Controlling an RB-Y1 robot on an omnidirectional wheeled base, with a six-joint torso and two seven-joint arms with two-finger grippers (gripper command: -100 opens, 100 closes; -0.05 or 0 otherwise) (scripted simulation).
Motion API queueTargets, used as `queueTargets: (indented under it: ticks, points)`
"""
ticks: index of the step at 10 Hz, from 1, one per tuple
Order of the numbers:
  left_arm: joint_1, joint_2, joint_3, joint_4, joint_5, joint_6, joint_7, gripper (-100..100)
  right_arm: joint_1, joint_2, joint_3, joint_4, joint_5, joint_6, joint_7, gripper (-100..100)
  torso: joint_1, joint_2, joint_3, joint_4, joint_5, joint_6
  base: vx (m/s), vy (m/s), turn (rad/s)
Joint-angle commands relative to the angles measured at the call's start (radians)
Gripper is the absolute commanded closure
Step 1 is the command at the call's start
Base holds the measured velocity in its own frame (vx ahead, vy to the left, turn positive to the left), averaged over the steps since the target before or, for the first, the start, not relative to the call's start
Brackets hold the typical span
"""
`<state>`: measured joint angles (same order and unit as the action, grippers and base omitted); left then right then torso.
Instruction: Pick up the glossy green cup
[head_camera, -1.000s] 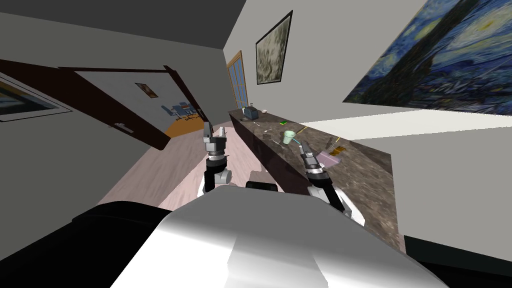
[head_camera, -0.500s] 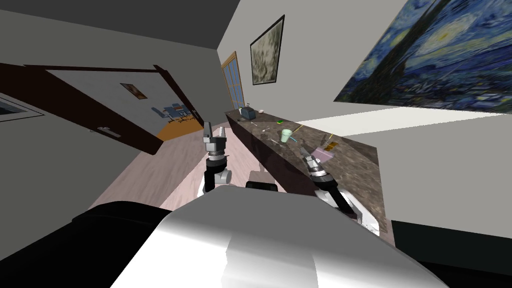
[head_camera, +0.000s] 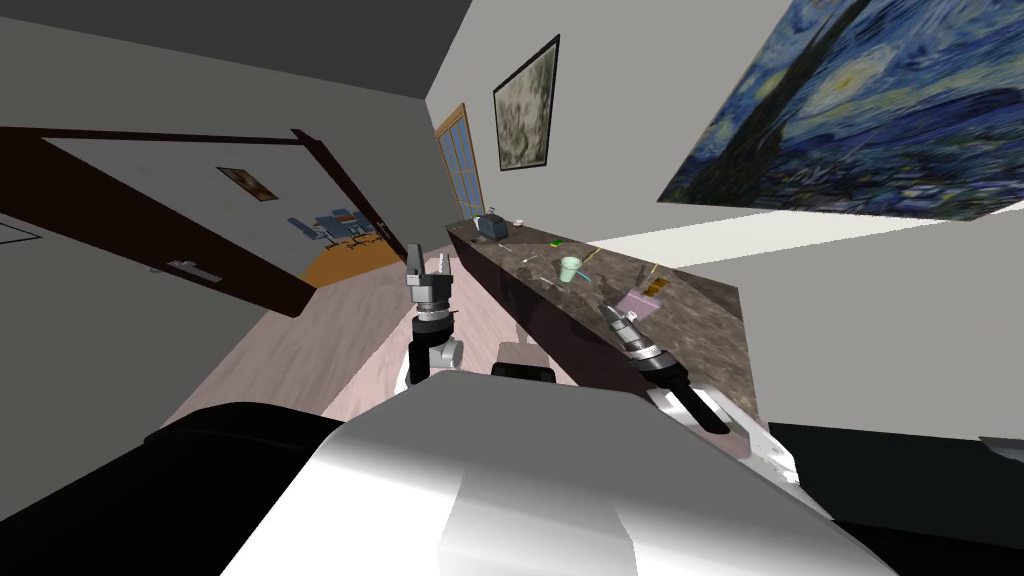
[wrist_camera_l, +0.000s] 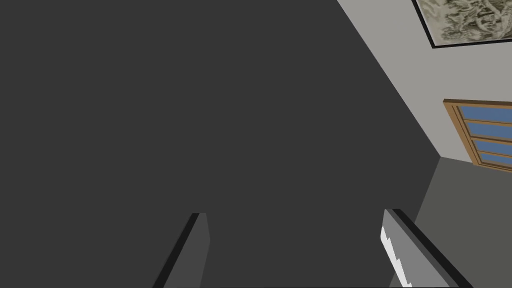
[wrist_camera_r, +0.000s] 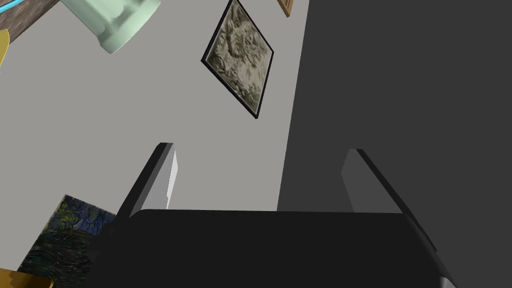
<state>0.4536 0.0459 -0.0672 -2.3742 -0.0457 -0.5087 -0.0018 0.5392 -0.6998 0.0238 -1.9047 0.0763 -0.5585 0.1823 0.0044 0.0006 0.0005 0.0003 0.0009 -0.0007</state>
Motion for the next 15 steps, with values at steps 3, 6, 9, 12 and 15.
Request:
queueTargets:
  ticks: [3, 6, 9, 12, 15]
  points:
    - [0.0, 0.0, 0.0, 0.0, 0.0, 0.0, 0.0, 0, 0.029, -0.113, -0.015, 0.059, 0.019, -0.017, 0.01, -100, 0.0, -0.001, 0.0, 0.0, 0.0, 0.0, -0.009, 0.045, -0.046]
    - [0.0, 0.0, 0.0, 0.0, 0.0, 0.0, 0.0, 0, 0.045, -0.185, -0.022, 0.097, 0.034, -0.022, 0.018, -100, -0.001, -0.001, -0.001, 0.0, 0.0, 0.0, -0.005, 0.029, -0.016]
    - [0.0, 0.0, 0.0, 0.0, 0.0, 0.0, 0.0, 0, 0.082, -0.282, -0.036, 0.176, 0.065, -0.029, 0.033, -100, 0.0, -0.002, -0.001, 0.0, 0.0, 0.0, 0.002, 0.055, -0.003]
    - [0.0, 0.0, 0.0, 0.0, 0.0, 0.0, 0.0, 0, 0.102, -0.377, -0.043, 0.215, 0.081, -0.031, 0.041, -100, 0.001, -0.002, -0.001, 0.0, 0.0, 0.0, 0.007, 0.051, 0.016]
    - [0.0, 0.0, 0.0, 0.0, 0.0, 0.0, 0.0, 0, 0.124, -0.455, -0.051, 0.254, 0.097, -0.033, 0.049, -100, -0.001, -0.003, -0.001, 0.0, 0.0, -0.001, 0.013, 0.026, 0.043]
